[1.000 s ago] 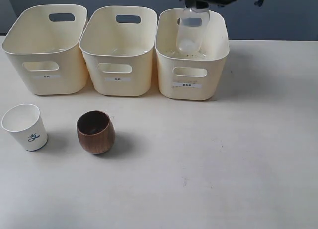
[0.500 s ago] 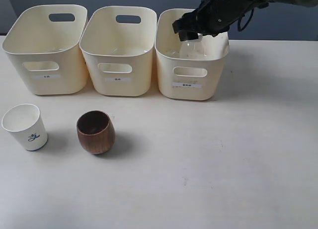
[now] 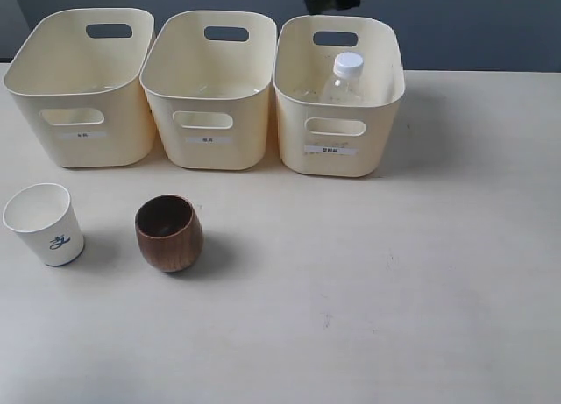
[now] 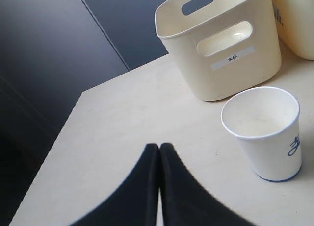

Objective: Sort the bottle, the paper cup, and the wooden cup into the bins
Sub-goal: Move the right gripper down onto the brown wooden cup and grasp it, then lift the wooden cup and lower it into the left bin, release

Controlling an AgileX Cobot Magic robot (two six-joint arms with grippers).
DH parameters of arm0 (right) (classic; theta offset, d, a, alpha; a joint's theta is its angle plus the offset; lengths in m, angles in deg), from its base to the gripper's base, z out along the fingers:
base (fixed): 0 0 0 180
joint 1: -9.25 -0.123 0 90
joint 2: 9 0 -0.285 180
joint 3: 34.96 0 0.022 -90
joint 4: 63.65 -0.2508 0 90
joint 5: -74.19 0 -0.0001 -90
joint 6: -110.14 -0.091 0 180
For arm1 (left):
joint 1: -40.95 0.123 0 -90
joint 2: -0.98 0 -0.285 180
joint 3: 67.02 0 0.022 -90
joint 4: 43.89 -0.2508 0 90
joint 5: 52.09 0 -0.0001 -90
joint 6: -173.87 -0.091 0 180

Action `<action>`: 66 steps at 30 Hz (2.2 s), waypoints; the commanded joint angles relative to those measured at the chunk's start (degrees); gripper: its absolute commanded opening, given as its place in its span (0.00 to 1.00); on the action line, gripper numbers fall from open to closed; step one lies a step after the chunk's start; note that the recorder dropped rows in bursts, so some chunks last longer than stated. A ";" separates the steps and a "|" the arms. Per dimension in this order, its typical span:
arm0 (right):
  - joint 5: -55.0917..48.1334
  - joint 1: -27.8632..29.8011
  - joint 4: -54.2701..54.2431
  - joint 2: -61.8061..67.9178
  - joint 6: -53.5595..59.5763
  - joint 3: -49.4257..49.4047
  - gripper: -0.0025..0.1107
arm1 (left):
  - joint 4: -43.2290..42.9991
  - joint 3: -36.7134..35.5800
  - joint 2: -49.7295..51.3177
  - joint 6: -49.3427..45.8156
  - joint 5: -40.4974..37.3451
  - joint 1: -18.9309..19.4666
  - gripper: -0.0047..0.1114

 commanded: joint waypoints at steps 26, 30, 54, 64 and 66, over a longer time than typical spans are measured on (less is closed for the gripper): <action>-0.09 -24.11 -2.32 21.60 19.48 0.29 0.56 | 0.24 -0.09 -0.19 0.34 0.23 -0.30 0.04; -0.46 -24.19 -3.96 21.62 20.66 0.29 0.56 | 0.24 -0.09 -0.19 0.34 0.23 -0.30 0.04; -2.27 -28.17 -2.11 19.15 25.17 0.29 0.56 | 0.24 -0.09 -0.19 0.34 0.23 -0.30 0.04; -1.60 -29.39 -3.90 20.08 26.83 0.29 0.56 | 0.24 -0.09 -0.19 0.34 0.23 -0.30 0.04; -1.74 -29.39 -4.20 20.91 26.83 0.29 0.56 | 0.24 -0.09 -0.19 0.34 0.23 -0.30 0.04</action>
